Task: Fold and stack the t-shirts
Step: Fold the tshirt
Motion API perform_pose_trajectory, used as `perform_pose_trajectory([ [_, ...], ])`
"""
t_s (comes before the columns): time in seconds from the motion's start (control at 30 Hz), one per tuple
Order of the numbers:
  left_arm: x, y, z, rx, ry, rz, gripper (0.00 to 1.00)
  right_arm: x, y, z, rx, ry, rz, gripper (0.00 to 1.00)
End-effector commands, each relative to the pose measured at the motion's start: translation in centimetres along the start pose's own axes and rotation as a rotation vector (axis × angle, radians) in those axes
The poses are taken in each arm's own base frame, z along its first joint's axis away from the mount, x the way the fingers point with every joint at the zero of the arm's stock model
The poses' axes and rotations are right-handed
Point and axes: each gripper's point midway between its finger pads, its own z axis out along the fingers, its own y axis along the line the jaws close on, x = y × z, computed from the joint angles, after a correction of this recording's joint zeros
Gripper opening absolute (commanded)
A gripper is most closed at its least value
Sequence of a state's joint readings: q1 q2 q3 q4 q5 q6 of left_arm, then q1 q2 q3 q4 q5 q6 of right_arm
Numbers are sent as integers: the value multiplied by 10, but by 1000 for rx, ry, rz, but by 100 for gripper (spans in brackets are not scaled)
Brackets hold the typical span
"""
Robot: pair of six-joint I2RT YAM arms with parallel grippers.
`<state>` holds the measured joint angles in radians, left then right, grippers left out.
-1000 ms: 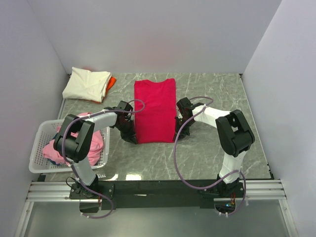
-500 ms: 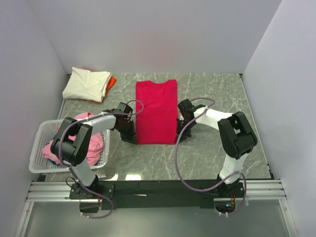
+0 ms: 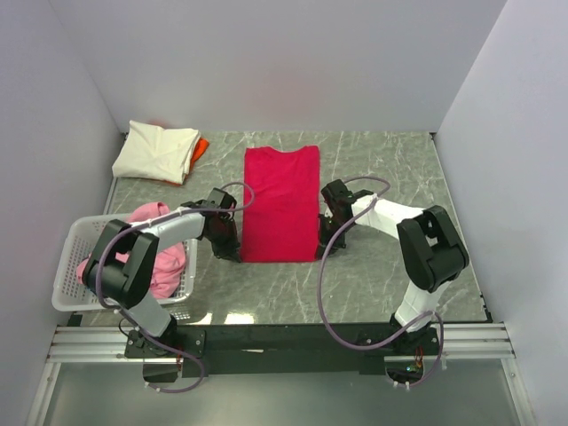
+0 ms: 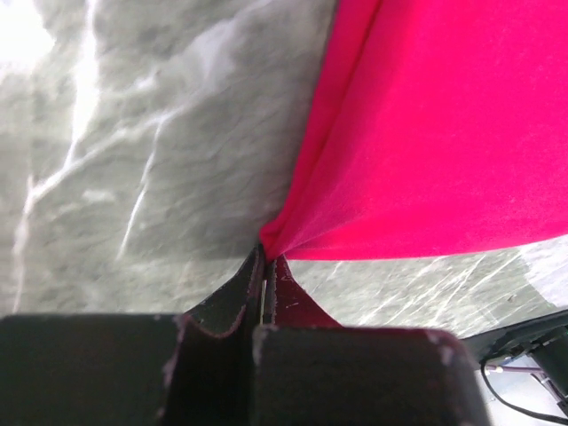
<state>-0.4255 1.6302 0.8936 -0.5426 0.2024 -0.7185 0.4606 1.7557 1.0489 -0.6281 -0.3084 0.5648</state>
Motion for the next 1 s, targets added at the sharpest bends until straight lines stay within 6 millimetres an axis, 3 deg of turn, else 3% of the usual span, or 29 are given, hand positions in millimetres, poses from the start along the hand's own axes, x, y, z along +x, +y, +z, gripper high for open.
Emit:
perform_pose_trajectory([
  [0.0,9,31,-11,-123,-16,-5,0,5,-14,-12,55,-23,10,0],
  [0.27,10,14,-32,-54,-42,30,0,16,-9,-26,29,-28,6,0],
  [0.63,42,18,-61,-14,2,34,0,58,-7,-51,33,-17,-33,0],
  [0.97,72,18,-104,36,13,45,0,102,0,-81,7,-27,-38,0],
])
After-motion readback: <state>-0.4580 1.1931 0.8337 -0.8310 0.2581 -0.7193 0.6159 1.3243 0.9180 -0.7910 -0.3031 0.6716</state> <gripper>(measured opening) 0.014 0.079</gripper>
